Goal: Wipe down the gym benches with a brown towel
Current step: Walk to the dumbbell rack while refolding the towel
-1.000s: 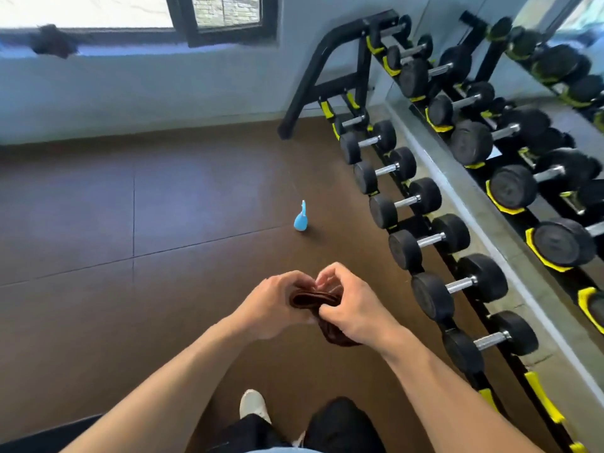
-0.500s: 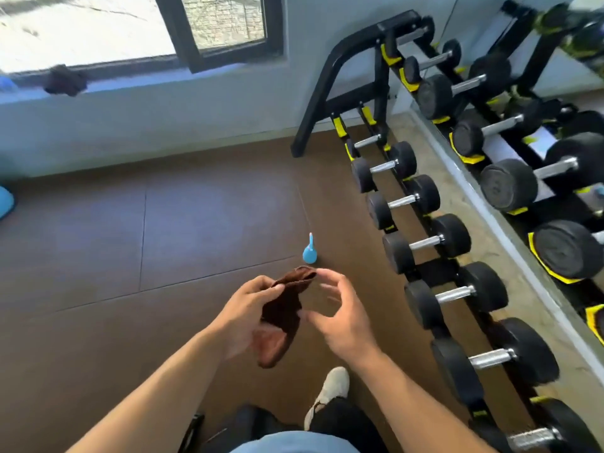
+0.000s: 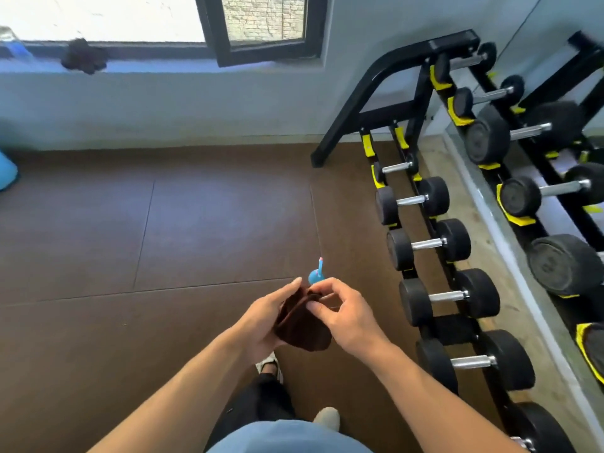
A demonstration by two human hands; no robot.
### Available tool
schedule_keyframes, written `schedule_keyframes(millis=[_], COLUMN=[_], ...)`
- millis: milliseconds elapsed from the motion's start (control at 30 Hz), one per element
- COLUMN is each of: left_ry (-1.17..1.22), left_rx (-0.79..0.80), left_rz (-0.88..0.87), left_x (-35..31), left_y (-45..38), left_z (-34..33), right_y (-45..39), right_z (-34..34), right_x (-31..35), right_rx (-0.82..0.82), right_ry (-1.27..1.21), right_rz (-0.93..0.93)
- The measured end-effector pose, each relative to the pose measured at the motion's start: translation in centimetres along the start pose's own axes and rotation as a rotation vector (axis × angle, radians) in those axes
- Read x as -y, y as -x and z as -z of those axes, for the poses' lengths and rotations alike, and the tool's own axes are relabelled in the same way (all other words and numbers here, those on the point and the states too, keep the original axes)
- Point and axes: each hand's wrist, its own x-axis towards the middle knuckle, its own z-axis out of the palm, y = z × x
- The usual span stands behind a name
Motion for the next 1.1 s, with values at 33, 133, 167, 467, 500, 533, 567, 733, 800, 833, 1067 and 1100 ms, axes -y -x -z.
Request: schedule_keyframes(millis=[33,133,167,467,500,533,567,733,800,833,1067,1100], left_ry=[0.003,0.064,0.087,-0.713,-0.702,-0.697,-0.697,-0.766,-0.762,-0.743,-0.629,-0.631], left_rx=[-0.008,-0.088,-0.121,-0.684,-0.659,-0.648,-0.639,-0.416,-0.332,-0.319,-0.236,-0.219], left_rz=[0.024,0.066,0.051,-0.547,-0.613,-0.651,-0.673,-0.706,-0.708,-0.708,-0.676,-0.668], left_x=[-1.1,-3.8,-4.6,-11.0,-11.7,-12.4,-13.1,-15.3,-15.8,-16.0,-17.3,-17.5], left_y=[-0.9,-3.9,-4.7,-7.7,-7.7,-8.0,-8.2,-9.4,-9.9,-10.1,-11.3,-11.5], left_z=[0.5,2.0,2.4,7.3,7.4,7.6,7.7,7.3,6.4,5.9,2.1,1.8], right_y=[-1.1,-4.0,-4.9,-10.5,-11.2,-12.1,-13.0,-17.5,-18.8,-19.3,-21.6,-21.8], right_z=[-0.2,-1.1,-1.4,-1.3,-1.1,-0.8,-0.5,1.8,2.7,3.1,6.9,7.3], right_x=[0.1,0.6,0.9,4.3,4.8,5.2,5.7,6.8,7.1,7.2,6.9,6.8], right_rx=[-0.004,-0.012,-0.022,0.126,0.137,0.137,0.133,0.092,0.091,0.092,0.200,0.235], right_ry=[-0.004,0.012,0.035,0.332,0.339,0.344,0.345,0.291,0.261,0.259,0.244,0.261], right_rz=[0.004,0.056,0.089,0.147,0.156,0.165,0.168,0.164,0.155,0.143,-0.035,-0.047])
